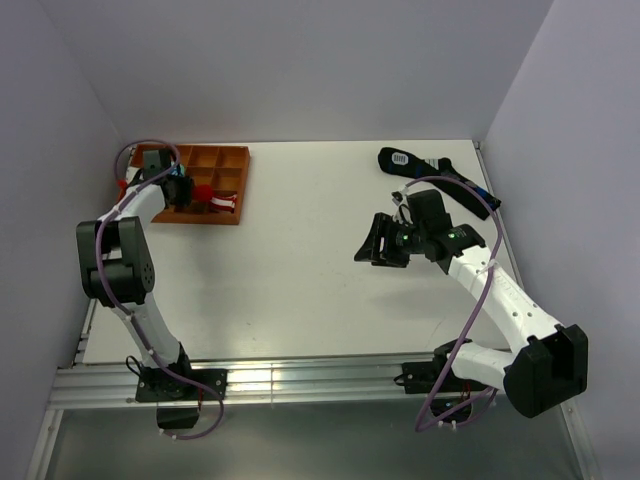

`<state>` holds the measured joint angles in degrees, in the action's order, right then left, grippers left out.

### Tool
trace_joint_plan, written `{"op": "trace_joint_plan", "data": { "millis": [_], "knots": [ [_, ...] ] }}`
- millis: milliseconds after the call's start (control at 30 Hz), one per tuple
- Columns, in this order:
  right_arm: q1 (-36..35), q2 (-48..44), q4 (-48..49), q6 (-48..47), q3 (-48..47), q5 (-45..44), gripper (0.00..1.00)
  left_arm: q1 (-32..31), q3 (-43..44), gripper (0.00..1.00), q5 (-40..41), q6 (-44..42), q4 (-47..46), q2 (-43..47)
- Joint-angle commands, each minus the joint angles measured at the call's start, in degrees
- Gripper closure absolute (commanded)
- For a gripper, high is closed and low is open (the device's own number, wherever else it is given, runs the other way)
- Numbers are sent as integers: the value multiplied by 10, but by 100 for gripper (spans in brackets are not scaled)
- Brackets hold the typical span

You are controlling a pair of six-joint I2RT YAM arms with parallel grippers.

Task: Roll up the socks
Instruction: Place the sock in the storage box.

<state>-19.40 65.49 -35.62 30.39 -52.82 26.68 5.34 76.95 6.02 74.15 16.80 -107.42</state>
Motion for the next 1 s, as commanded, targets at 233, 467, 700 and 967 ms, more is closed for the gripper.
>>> {"op": "trace_joint_plan", "data": {
  "millis": [233,467,700,967],
  "knots": [
    [6,-3,13,-12,17,8,38,11,-5,100,-7,11,-14,-21],
    [6,1,13,-12,18,9,38,19,15,100,0,13,48,-39],
    [7,-1,19,-11,25,10,38,31,58,100,5,0,121,-66],
    [7,-3,20,-9,29,13,38,39,123,100,5,-24,203,-102]
  ]
}}
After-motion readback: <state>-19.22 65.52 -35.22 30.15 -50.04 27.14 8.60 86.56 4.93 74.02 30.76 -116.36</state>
